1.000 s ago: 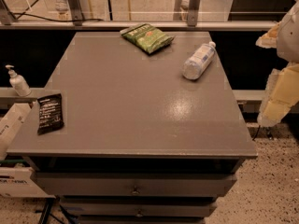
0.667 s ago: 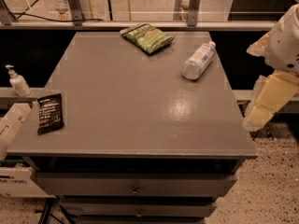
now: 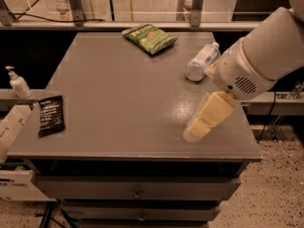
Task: Move rxbar chocolate near blue plastic bottle
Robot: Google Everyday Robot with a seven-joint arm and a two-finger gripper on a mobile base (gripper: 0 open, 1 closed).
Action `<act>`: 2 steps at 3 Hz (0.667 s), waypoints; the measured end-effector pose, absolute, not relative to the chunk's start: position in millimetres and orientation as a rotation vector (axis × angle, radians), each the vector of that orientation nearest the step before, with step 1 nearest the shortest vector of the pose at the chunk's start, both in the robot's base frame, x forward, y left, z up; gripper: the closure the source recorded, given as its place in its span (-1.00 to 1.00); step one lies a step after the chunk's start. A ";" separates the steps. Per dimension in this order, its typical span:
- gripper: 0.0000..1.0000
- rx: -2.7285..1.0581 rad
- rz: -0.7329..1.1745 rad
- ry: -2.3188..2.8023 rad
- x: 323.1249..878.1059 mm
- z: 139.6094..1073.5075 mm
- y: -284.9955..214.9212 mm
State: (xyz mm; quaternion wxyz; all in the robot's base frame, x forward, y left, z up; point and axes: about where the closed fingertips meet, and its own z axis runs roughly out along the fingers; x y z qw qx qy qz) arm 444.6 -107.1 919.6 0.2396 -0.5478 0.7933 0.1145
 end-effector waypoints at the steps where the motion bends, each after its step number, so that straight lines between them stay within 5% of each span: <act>1: -1.00 -1.449 0.478 2.110 440.9 916.7 -52.0; 2: -1.00 -1.387 0.616 2.098 431.0 928.9 -13.2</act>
Offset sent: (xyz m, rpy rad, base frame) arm -0.0232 0.1374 0.0224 0.3681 0.1600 -0.0188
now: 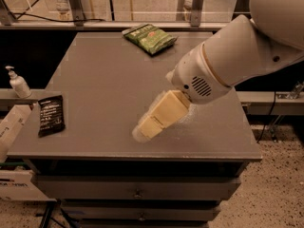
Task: Move rxbar chocolate near blue plastic bottle
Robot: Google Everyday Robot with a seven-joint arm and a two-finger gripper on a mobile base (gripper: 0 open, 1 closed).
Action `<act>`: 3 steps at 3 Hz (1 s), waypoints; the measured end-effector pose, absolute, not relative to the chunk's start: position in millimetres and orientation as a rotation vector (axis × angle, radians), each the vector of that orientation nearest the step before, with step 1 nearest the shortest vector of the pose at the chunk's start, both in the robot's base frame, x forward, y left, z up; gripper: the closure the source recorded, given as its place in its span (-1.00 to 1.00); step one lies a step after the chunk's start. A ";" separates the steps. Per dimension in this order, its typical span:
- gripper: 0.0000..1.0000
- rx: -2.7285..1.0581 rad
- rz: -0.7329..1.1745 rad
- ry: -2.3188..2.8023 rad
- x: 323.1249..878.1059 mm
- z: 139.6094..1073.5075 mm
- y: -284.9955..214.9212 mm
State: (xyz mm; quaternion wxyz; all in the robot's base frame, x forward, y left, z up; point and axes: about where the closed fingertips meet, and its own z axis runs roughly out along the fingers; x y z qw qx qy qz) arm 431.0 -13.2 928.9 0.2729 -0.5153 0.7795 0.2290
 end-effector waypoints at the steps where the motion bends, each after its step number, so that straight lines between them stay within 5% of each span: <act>1: -1.00 -1.373 0.639 2.098 428.8 932.0 -8.4; 3: -1.00 -1.350 0.667 2.038 420.5 921.7 13.2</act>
Offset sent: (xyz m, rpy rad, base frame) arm -0.0003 -0.0030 -0.0057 0.0453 0.0166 -0.0340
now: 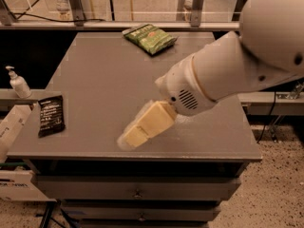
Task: Move rxbar chocolate near blue plastic bottle
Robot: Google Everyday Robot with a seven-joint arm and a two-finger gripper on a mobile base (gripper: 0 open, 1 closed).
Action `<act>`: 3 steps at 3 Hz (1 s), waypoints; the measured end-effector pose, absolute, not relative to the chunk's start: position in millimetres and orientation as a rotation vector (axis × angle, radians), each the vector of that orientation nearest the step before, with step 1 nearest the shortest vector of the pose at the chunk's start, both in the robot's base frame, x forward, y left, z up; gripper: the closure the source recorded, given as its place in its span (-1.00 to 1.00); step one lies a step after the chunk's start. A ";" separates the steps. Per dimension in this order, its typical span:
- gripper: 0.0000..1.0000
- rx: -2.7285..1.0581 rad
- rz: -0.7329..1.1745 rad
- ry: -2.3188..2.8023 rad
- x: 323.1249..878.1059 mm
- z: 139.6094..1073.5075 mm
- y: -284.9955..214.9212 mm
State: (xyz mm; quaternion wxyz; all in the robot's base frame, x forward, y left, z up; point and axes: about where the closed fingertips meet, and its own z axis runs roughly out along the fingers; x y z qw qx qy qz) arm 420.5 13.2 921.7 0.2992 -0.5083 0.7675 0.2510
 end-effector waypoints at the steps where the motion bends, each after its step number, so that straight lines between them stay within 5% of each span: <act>1: -1.00 -1.333 0.695 1.944 426.6 911.2 61.0; 3: -1.00 -1.352 0.682 1.838 454.3 876.6 143.4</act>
Offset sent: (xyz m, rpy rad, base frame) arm 0.0418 0.1509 -0.0371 0.1588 -0.1656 0.0458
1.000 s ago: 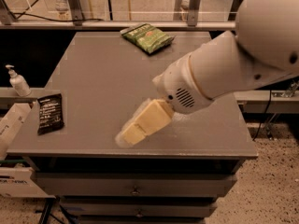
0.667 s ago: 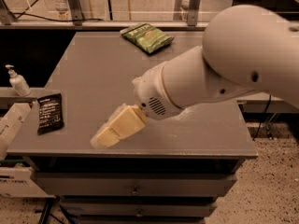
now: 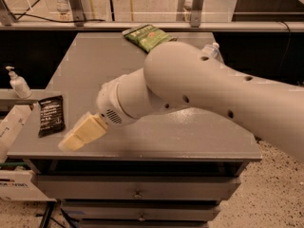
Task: Move rxbar chocolate near blue plastic bottle
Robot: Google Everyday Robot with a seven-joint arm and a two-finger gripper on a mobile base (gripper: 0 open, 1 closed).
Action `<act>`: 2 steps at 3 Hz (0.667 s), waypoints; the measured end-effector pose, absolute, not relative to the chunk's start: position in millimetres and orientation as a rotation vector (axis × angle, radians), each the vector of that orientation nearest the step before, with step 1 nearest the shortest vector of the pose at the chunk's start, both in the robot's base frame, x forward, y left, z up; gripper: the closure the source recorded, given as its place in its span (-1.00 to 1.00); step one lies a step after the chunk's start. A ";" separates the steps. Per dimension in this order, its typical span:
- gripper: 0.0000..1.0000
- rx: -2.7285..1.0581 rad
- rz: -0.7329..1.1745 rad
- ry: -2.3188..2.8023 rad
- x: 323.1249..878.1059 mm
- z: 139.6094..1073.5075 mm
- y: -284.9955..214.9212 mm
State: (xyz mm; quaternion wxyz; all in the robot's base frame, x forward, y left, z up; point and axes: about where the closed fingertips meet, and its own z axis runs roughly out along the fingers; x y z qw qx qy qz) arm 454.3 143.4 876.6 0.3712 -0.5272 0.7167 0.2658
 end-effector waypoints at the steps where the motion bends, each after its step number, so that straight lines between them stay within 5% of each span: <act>1: -1.00 -1.368 0.681 1.809 462.1 854.3 175.2; 2: -1.00 -1.357 0.692 1.795 463.3 841.0 203.9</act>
Offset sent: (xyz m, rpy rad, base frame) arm 0.0141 0.0945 -0.0560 0.0503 -0.0184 0.0100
